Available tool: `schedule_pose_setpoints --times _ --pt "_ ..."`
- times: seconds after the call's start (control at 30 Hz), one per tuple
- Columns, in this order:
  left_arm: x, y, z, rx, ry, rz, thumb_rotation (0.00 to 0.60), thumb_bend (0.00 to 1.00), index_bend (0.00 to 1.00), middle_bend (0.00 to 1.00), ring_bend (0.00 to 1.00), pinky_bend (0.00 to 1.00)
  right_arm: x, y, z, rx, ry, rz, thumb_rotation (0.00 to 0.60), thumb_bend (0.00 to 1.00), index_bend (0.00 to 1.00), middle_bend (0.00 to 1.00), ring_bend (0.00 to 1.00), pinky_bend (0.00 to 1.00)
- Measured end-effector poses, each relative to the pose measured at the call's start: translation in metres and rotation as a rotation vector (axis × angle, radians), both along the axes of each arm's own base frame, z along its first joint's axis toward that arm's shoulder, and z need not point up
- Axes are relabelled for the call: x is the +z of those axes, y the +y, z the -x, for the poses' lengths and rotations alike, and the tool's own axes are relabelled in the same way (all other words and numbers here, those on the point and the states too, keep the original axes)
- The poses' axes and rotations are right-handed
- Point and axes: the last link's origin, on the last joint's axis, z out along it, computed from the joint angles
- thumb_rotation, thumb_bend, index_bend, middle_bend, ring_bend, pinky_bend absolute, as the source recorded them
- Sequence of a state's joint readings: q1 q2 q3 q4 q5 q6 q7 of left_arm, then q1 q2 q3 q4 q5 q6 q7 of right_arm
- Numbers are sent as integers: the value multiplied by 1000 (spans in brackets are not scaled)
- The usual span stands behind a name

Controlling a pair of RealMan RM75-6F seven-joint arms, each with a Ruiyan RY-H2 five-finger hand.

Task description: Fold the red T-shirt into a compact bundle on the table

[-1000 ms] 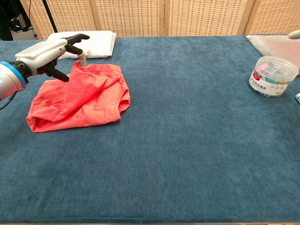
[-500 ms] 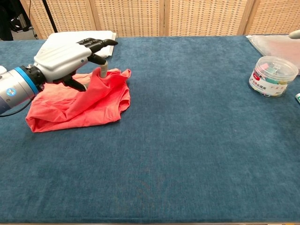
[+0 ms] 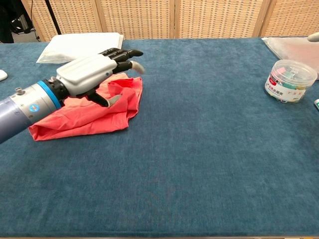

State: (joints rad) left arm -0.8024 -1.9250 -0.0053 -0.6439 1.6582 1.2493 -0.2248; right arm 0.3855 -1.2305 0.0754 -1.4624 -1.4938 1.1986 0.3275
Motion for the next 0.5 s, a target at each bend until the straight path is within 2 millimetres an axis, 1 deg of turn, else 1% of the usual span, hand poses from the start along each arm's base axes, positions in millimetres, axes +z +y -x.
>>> schedule_pose_setpoints --times 0.03,0.1,0.27,0.4,0.5 --pt "-2 0 -2 4 -4 2 600 340 21 0 0 0 0 0 0 0 0 0 600 1 0 0 0 0" --pt "-6 -1 -5 16 -10 6 600 309 0 0 0 0 0 0 0 0 0 0 600 2 0 0 0 0" --pt "-14 -6 -15 47 -66 37 600 252 0 0 0 0 1 0 1 -2 -2 2 600 2 0 0 0 0" --pt "-16 -11 -24 68 -150 82 600 139 0 0 0 0 2 0 1 -3 -4 4 600 2 0 0 0 0" --pt "-16 -14 -27 82 -188 112 600 86 0 0 0 0 3 0 1 -3 -5 5 600 2 0 0 0 0"
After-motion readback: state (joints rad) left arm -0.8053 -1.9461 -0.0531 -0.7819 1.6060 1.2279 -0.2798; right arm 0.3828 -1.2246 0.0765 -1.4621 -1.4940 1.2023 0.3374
